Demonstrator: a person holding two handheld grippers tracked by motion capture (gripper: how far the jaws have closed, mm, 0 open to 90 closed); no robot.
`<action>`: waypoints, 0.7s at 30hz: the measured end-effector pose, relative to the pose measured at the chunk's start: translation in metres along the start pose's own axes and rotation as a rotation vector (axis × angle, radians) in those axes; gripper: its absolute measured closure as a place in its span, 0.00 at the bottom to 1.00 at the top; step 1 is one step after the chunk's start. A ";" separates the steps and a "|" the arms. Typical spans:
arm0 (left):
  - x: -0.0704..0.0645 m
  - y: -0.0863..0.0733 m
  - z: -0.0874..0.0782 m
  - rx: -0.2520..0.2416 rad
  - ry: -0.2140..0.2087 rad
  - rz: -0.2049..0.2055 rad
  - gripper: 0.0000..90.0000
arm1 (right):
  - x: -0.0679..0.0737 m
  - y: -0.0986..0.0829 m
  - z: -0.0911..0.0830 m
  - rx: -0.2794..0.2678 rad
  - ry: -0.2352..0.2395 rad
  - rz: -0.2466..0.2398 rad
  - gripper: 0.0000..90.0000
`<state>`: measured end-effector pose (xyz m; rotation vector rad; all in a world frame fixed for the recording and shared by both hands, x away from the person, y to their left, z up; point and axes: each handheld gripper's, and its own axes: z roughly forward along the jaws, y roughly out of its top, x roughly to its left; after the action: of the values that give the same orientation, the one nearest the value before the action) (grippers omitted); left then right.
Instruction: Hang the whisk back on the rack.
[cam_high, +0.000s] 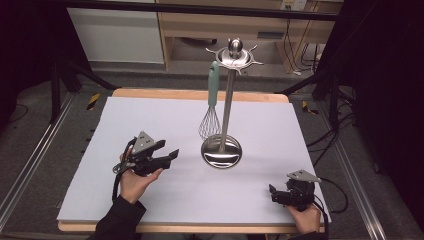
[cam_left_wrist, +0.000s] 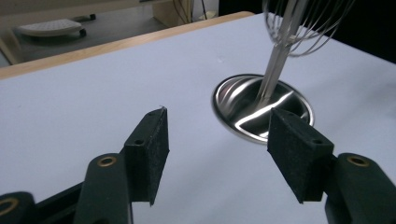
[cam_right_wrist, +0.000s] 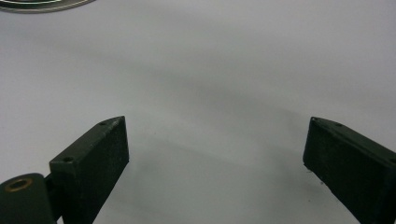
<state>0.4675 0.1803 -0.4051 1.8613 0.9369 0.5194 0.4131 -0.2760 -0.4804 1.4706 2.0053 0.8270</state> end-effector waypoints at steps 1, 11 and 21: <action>0.002 -0.003 -0.001 0.003 0.004 -0.009 0.42 | -0.001 0.000 0.000 0.002 0.000 -0.001 0.08; 0.019 -0.028 -0.013 0.031 0.056 -0.030 0.38 | -0.004 -0.002 -0.001 0.011 -0.016 0.015 0.08; 0.038 -0.060 -0.027 0.067 0.116 -0.071 0.36 | -0.008 -0.004 0.000 0.021 -0.032 0.031 0.08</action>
<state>0.4490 0.2408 -0.4476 1.8667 1.1054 0.5633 0.4124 -0.2846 -0.4827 1.5212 1.9783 0.7922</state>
